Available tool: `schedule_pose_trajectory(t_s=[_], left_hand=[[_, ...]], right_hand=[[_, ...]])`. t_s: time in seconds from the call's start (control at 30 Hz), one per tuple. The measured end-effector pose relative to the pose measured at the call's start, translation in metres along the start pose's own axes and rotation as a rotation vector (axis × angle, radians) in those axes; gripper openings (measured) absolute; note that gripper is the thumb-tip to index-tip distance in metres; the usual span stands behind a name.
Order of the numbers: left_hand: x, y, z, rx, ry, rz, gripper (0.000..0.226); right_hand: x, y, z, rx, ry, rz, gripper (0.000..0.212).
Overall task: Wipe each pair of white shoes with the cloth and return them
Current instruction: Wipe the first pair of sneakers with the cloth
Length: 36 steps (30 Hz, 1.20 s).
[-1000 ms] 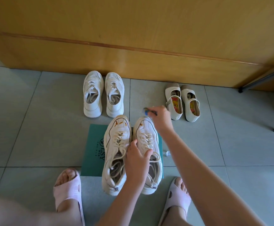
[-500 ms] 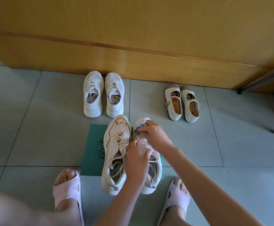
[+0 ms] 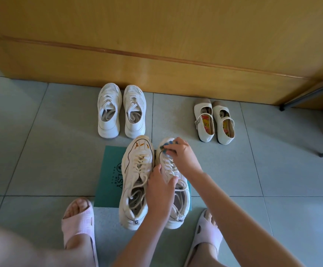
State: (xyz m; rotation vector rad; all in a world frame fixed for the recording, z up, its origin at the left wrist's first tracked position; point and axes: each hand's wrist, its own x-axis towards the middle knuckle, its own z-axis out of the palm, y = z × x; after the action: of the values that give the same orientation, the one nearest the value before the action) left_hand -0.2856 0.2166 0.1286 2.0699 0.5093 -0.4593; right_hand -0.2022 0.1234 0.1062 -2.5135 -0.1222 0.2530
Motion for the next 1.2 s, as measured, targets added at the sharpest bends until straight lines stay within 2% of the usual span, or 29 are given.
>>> schedule_pose_trajectory(t_s=[0.07, 0.17, 0.33, 0.43, 0.5, 0.8, 0.97, 1.2], left_hand=[[-0.001, 0.000, 0.000, 0.003, 0.007, 0.008, 0.065], [0.000, -0.001, 0.000, -0.004, 0.018, 0.006, 0.064], [-0.002, -0.001, 0.002, 0.000, 0.026, 0.017, 0.059], [-0.002, 0.000, 0.002, -0.021, 0.023, 0.000, 0.058], [-0.002, 0.000, 0.002, -0.022, 0.023, -0.007, 0.058], [-0.003, 0.004, 0.003, -0.050, 0.019, -0.037, 0.057], [-0.003, 0.007, 0.000, -0.045, 0.007, -0.039, 0.055], [0.001, 0.004, 0.002, 0.002, 0.008, -0.033, 0.056]], right_hand=[[0.007, -0.003, -0.002, -0.009, -0.074, -0.096, 0.021], [0.021, -0.004, 0.004, -0.212, -0.219, -0.296, 0.019], [0.045, -0.001, 0.008, -0.427, -0.315, -0.397, 0.028], [0.059, 0.000, 0.003, -0.493, -0.346, -0.330, 0.027], [0.066, 0.001, 0.000, -0.456, -0.338, -0.251, 0.027], [0.051, 0.024, -0.011, 0.095, -0.048, 0.177, 0.024], [0.029, 0.038, -0.009, 0.195, 0.069, 0.289, 0.025], [-0.021, 0.063, -0.012, 0.220, 0.025, 0.387, 0.023]])
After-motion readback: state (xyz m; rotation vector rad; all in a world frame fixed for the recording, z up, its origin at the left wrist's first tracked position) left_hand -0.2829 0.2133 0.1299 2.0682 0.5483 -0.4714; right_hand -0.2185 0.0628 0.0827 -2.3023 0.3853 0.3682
